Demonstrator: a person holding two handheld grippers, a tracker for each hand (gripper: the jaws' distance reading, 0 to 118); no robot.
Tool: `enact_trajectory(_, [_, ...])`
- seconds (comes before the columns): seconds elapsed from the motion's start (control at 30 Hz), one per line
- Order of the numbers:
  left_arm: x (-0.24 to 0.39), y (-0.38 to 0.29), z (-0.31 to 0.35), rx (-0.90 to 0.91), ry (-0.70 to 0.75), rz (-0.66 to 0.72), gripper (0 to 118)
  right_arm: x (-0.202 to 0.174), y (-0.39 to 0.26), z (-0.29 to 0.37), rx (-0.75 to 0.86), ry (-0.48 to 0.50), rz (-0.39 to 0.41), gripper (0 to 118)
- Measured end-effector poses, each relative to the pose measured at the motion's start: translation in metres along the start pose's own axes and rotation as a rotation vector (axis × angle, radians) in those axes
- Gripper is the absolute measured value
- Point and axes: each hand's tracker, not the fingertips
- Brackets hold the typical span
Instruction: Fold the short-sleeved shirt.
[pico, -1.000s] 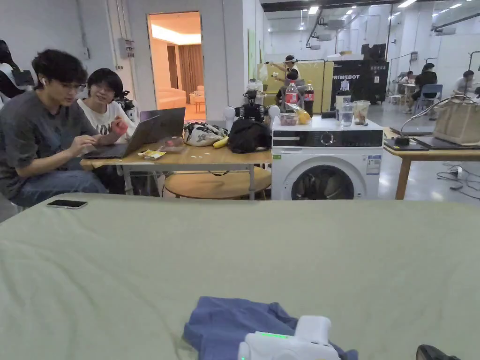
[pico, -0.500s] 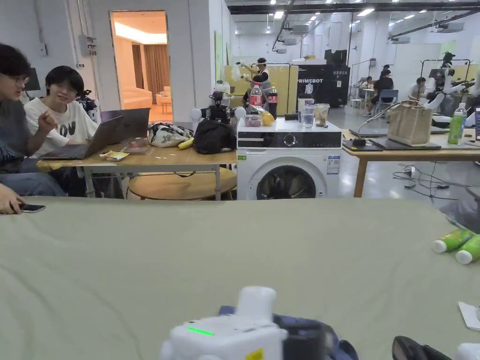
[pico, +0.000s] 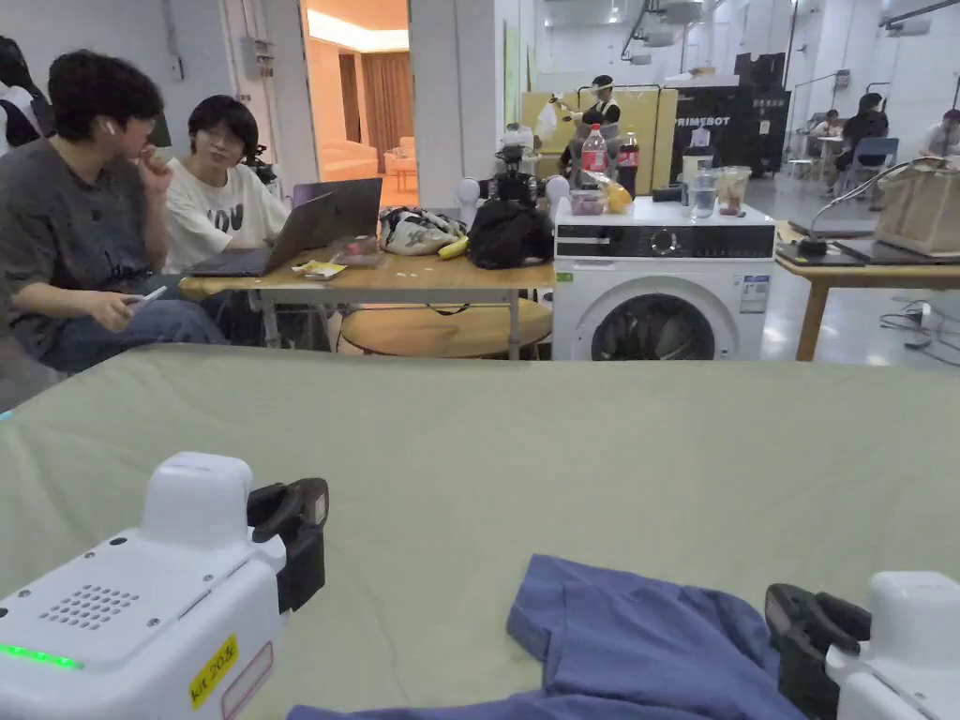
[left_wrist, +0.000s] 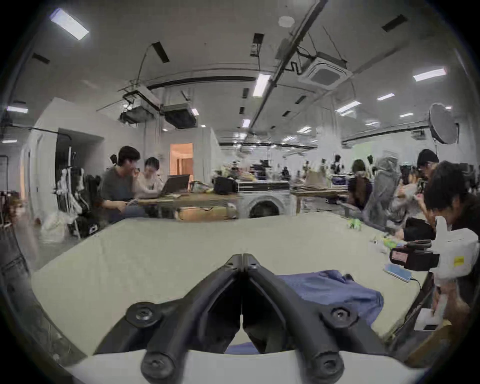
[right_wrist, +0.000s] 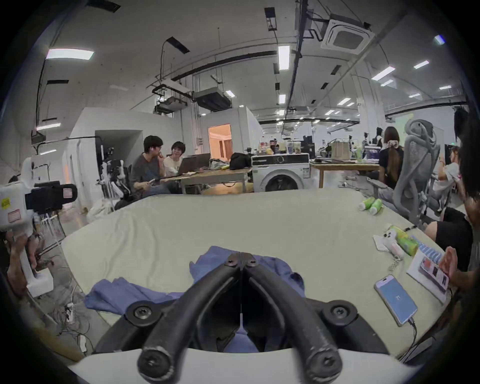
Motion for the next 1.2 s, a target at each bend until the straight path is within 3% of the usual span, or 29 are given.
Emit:
enact_trajectory(0.27, [-0.059,-0.023,-0.03,-0.27,0.001,0.17,1,-0.002,-0.009,-0.009,-0.025,-0.019,-0.004,0])
enact_trajectory(0.3, [-0.066,-0.032,-0.037,-0.303,-0.016,0.196,26,0.0,-0.012,-0.009,-0.031,-0.023,0.0,0])
enact_trajectory(0.37, [-0.078,-0.048,-0.055,-0.39,-0.049,0.238,91,0.004,-0.016,-0.008,-0.041,-0.022,-0.001,0])
enact_trajectory(0.43, [-0.084,-0.065,-0.072,-0.476,-0.068,0.282,93,0.008,-0.02,-0.007,-0.05,-0.025,-0.011,0])
enact_trajectory(0.67, [-0.098,-0.125,-0.141,-0.742,0.004,0.378,84,0.023,-0.03,-0.01,-0.094,-0.034,-0.052,0])
enact_trajectory(0.73, [-0.098,-0.138,-0.15,-0.766,0.029,0.375,66,0.025,-0.031,-0.008,-0.103,-0.044,-0.045,0])
enact_trajectory(0.8, [-0.091,-0.15,-0.157,-0.82,0.037,0.333,40,0.028,-0.032,-0.006,-0.116,-0.062,-0.031,0])
enact_trajectory(0.93, [-0.077,-0.156,-0.159,-0.81,0.048,0.208,33,0.037,-0.033,-0.003,-0.133,-0.086,-0.024,0])
enact_trajectory(1.03, [-0.076,-0.157,-0.161,-0.815,0.003,0.227,6,0.045,-0.034,0.0,-0.146,-0.106,-0.072,0])
enact_trajectory(1.13, [-0.071,-0.159,-0.161,-0.812,0.013,0.213,3,0.055,-0.038,0.001,-0.191,-0.234,-0.121,0])
enact_trajectory(1.17, [-0.072,-0.159,-0.16,-0.81,0.011,0.209,3,0.06,-0.042,-0.001,-0.205,-0.29,-0.131,17])
enact_trajectory(1.2, [-0.073,-0.159,-0.16,-0.807,0.009,0.209,3,0.066,-0.046,-0.007,-0.24,-0.321,-0.151,60])
